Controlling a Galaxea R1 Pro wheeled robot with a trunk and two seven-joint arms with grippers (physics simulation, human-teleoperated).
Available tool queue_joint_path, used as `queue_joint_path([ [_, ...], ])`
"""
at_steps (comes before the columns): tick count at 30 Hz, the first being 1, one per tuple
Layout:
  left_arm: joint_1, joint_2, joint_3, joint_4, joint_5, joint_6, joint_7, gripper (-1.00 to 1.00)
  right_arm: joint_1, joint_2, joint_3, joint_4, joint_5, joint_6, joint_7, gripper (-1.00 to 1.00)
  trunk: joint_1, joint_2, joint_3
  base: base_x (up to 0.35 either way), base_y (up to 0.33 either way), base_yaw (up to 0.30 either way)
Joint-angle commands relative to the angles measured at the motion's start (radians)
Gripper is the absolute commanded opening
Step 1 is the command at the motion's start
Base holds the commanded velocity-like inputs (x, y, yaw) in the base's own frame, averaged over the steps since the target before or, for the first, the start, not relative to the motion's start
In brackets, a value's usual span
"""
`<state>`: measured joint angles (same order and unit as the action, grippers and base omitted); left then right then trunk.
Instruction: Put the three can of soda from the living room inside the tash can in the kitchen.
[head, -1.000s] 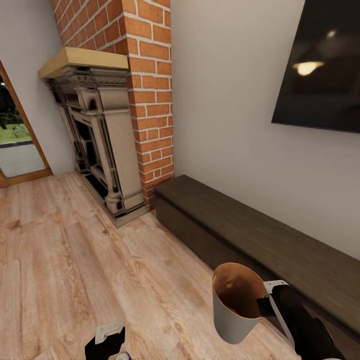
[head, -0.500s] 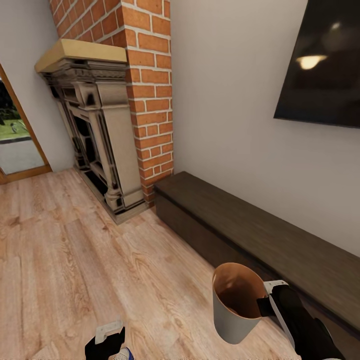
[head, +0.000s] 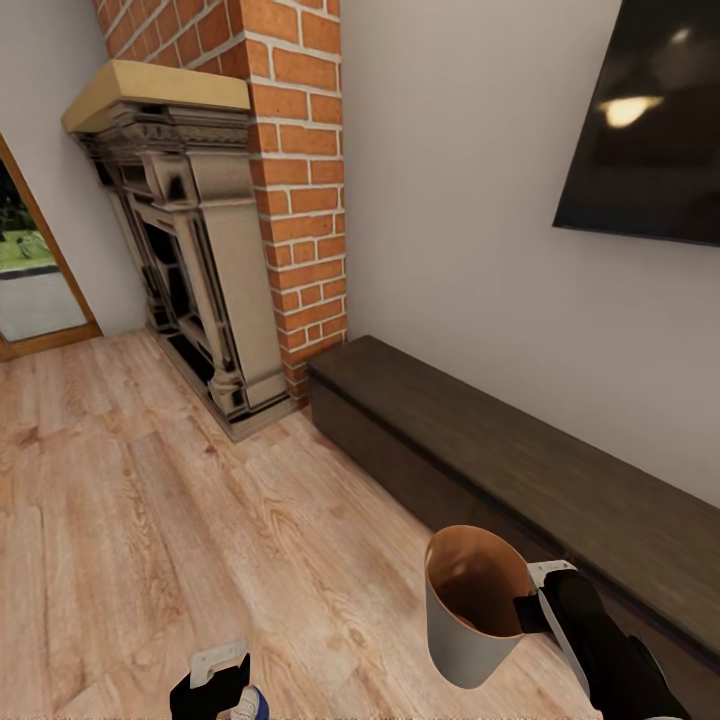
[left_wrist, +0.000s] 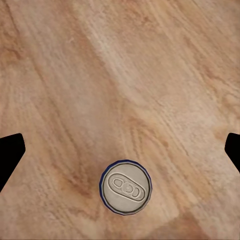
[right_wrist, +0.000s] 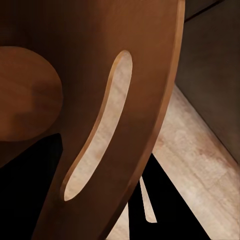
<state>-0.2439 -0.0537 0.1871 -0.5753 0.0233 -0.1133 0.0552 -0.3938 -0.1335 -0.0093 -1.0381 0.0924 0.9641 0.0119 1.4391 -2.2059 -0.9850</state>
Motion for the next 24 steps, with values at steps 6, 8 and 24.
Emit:
queue_joint_path([
  [6,0.000,0.000,0.000,0.000,0.000,0.000,0.000,1.00,0.000,0.000,0.000,0.000,-0.010,-0.001,0.006,-1.00,0.000,0.000,-0.010,0.000,0.000,0.000],
  [8,0.000,0.000,0.000,0.000,0.000,0.000,0.000,1.00,0.000,0.000,0.000,0.000,-0.010,-0.001,0.006,-1.00,0.000,0.000,-0.013,0.000,0.000,0.000],
  [24,-0.012,-0.001,-0.001,-0.003,-0.002,0.008,0.000,1.00,0.000,0.000,0.002,0.000,-0.011,-0.002,0.005,-1.00,0.000,0.000,-0.039,0.000,0.000,0.000],
])
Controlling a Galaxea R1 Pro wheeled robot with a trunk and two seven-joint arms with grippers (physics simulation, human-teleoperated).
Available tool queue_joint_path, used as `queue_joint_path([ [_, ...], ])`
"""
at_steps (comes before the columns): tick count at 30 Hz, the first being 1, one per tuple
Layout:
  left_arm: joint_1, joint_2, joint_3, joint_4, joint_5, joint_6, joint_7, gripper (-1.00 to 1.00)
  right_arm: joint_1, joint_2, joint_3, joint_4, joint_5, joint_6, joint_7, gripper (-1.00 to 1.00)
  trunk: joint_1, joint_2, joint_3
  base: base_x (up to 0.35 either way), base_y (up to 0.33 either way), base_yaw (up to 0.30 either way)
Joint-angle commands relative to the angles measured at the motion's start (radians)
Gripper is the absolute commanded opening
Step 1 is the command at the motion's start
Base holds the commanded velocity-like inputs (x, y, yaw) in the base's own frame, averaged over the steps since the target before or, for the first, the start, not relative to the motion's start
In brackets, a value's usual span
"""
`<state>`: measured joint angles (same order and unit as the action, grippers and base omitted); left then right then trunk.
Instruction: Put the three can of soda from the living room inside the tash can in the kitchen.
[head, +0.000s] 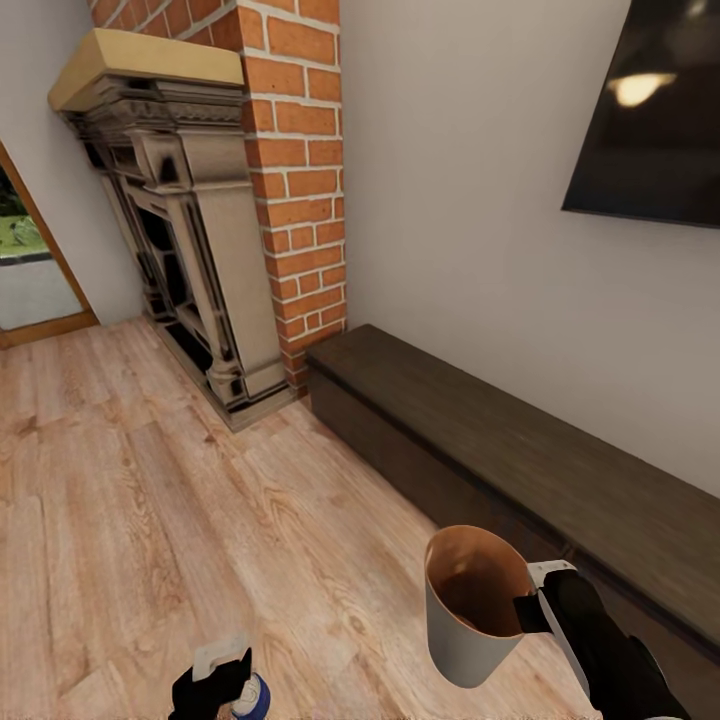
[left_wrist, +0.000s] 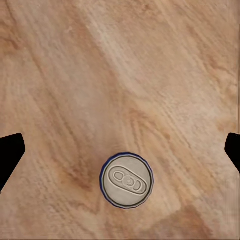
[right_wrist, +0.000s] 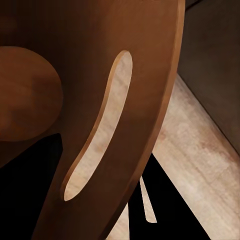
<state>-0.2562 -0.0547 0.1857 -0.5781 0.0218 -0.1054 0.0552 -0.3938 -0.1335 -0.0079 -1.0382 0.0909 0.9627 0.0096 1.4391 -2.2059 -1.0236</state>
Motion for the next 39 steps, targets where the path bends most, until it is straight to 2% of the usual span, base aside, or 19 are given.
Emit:
queue_joint_path([
  [1,-0.017,0.000,0.000,0.004,-0.001,0.002,0.000,1.00,0.000,0.000,0.000,0.000,-0.009,-0.001,0.007,-1.00,0.000,0.000,-0.002,0.000,0.000,0.000],
  [6,-0.088,0.001,0.000,0.040,-0.003,0.034,0.000,1.00,0.000,0.000,0.000,0.000,-0.008,-0.001,0.007,-1.00,0.000,0.000,-0.010,0.000,0.000,0.000],
  [11,-0.105,0.002,0.001,0.047,-0.003,0.041,0.001,1.00,0.000,0.000,0.000,0.000,-0.009,-0.001,0.007,-1.00,0.000,0.000,-0.018,0.000,0.000,0.000],
  [22,-0.110,0.003,0.002,0.056,-0.003,0.041,0.002,1.00,0.000,0.000,0.000,0.000,-0.008,-0.001,0.007,-1.00,0.000,0.000,-0.035,0.000,0.000,0.000],
  [30,-0.110,0.019,0.003,0.088,-0.003,0.038,0.002,1.00,0.000,0.000,0.000,0.000,-0.008,-0.001,0.007,-1.00,0.000,0.000,-0.048,0.000,0.000,0.000],
  [39,-0.110,0.022,0.003,0.089,-0.002,0.036,0.002,1.00,0.000,0.000,0.000,0.000,-0.008,-0.001,0.007,-1.00,0.000,0.000,-0.063,0.000,0.000,0.000],
])
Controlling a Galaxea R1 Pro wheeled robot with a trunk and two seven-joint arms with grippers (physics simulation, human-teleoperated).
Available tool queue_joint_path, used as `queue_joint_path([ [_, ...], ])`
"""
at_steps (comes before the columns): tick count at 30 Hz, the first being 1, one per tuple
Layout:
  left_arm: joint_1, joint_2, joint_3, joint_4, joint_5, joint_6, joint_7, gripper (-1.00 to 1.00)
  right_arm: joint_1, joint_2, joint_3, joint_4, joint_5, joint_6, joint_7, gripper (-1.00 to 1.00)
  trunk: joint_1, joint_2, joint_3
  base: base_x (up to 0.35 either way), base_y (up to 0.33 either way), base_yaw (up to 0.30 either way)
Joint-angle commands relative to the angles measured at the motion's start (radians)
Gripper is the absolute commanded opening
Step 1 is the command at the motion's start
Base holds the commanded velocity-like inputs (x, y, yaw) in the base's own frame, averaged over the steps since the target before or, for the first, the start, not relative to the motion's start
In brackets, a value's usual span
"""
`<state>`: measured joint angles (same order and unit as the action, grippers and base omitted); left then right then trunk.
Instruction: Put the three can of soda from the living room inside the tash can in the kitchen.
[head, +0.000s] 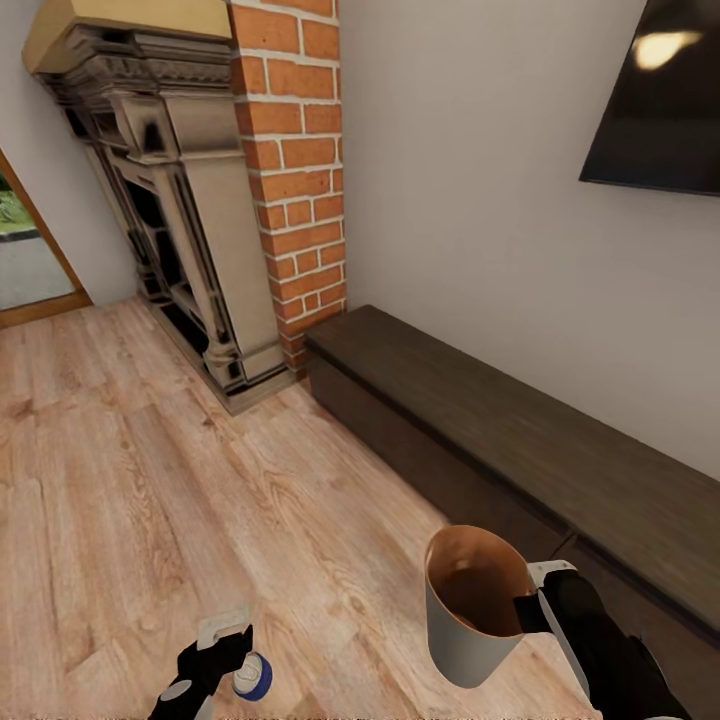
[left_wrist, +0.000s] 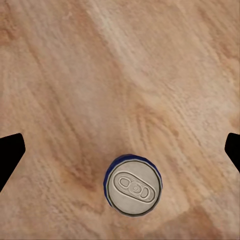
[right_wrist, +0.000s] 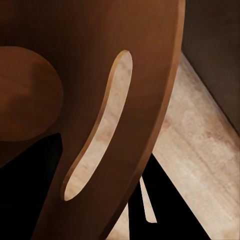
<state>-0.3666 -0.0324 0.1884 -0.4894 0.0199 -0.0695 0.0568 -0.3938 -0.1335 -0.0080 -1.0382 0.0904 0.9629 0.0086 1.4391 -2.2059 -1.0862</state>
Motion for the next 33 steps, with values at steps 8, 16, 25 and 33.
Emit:
queue_joint_path([
  [8,0.000,0.000,-0.001,0.000,0.000,-0.001,0.000,1.00,0.000,0.000,0.000,0.000,-0.008,-0.001,0.008,-1.00,0.000,0.000,-0.013,0.000,0.000,0.000],
  [16,0.000,0.000,-0.001,0.000,0.000,-0.003,0.000,1.00,0.000,0.000,0.000,0.000,-0.008,-0.002,0.008,-1.00,0.000,0.000,-0.026,0.000,0.000,0.000],
  [25,0.000,0.000,-0.001,0.000,0.000,-0.003,0.000,1.00,0.000,0.000,0.000,-0.001,-0.008,-0.003,0.008,-1.00,0.000,0.000,-0.040,0.000,0.000,0.000],
  [33,0.000,0.000,-0.001,0.000,0.000,-0.003,0.000,1.00,0.000,0.000,-0.001,-0.057,-0.009,-0.003,0.009,-1.00,0.000,0.000,-0.053,0.000,0.000,0.000],
])
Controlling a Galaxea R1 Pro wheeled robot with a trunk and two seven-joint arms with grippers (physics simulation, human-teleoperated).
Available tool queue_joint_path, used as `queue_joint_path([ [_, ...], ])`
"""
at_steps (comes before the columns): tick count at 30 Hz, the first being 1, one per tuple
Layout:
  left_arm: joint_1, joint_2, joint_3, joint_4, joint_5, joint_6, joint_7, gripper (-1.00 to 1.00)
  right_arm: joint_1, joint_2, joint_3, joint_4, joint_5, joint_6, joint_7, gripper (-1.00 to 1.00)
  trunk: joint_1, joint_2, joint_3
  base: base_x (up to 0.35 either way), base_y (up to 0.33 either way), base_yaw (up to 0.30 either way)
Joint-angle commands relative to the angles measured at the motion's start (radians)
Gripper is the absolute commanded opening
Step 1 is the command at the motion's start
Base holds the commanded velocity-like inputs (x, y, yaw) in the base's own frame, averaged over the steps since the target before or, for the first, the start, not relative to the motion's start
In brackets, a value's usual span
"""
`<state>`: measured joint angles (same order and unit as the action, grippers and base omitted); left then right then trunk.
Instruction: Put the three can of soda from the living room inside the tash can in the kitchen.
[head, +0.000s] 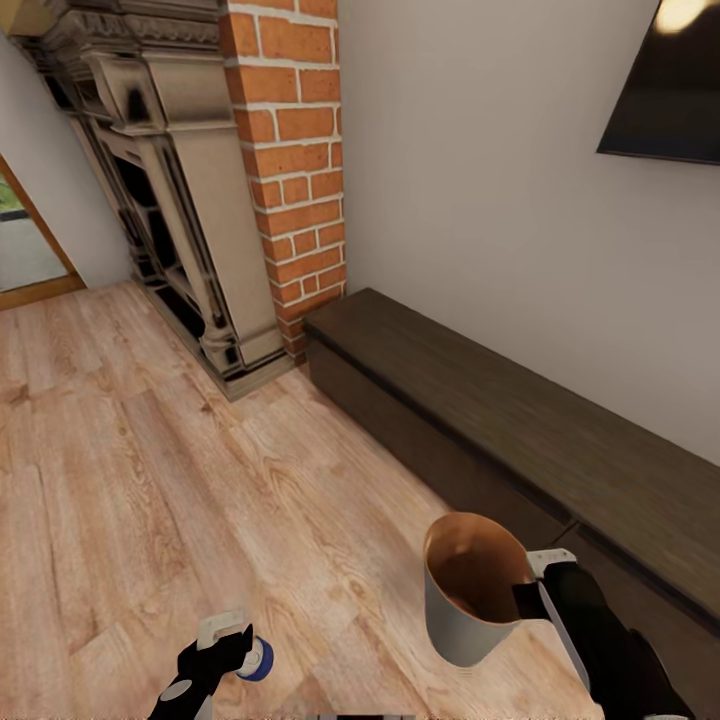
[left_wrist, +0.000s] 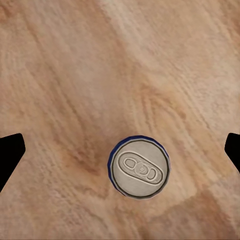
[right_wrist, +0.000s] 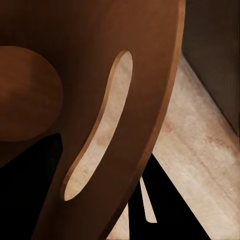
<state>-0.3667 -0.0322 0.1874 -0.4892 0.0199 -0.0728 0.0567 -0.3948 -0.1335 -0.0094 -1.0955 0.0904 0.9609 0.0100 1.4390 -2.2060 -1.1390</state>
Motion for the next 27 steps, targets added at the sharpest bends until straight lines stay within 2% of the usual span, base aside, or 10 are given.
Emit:
queue_joint_path([
  [1,0.000,0.000,0.000,0.000,0.000,0.000,0.000,1.00,0.001,0.000,0.000,-0.015,-0.009,-0.001,0.008,-1.00,0.000,0.000,-0.002,0.000,0.000,0.000],
  [8,0.000,0.000,0.000,0.000,0.000,-0.001,0.000,1.00,-0.001,0.001,0.001,-0.075,-0.010,-0.001,0.010,-1.00,0.000,0.000,-0.013,0.000,0.000,0.000],
  [27,0.000,0.000,0.000,0.000,0.000,-0.006,0.000,1.00,-0.004,0.016,0.002,-0.087,-0.011,-0.001,0.010,-1.00,0.000,0.000,-0.044,0.000,0.000,0.000],
])
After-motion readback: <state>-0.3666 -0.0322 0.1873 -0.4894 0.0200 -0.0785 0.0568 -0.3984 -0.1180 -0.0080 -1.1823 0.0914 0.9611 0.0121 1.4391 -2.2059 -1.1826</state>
